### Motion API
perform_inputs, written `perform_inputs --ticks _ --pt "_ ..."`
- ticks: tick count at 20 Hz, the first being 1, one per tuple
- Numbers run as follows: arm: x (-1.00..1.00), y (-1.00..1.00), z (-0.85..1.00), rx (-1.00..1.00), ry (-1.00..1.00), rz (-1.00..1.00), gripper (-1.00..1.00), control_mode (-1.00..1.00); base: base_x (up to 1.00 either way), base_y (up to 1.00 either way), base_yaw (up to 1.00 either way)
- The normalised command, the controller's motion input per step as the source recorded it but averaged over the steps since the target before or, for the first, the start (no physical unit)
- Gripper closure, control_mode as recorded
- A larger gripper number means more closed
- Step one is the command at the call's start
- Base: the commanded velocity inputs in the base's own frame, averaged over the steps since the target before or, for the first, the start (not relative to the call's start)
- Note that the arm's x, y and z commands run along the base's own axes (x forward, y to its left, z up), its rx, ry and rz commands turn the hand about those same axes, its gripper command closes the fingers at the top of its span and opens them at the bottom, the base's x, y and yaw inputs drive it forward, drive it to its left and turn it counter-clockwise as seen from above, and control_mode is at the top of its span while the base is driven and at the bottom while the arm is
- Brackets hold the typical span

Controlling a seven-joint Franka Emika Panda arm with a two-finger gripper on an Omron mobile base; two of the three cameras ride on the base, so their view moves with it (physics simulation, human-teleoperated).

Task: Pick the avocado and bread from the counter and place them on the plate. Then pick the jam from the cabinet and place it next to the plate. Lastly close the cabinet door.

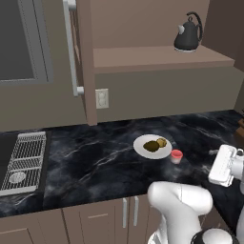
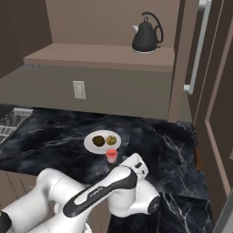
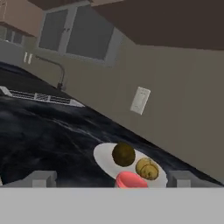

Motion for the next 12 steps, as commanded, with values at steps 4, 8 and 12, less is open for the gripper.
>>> perform_inputs --ticks 4,8,12 --pt "-0.31 0.00 0.28 -0.04 -0.16 0.00 -1.00 -1.00 0.00 0.00 0.00" --pt "-0.31 0.00 0.27 -0.18 -0.12 0.00 -1.00 -1.00 0.00 0.00 0.00" --pt "-0.32 0.00 0.38 -0.31 -0.04 -0.03 -1.00 -1.00 0.00 0.00 0.00"
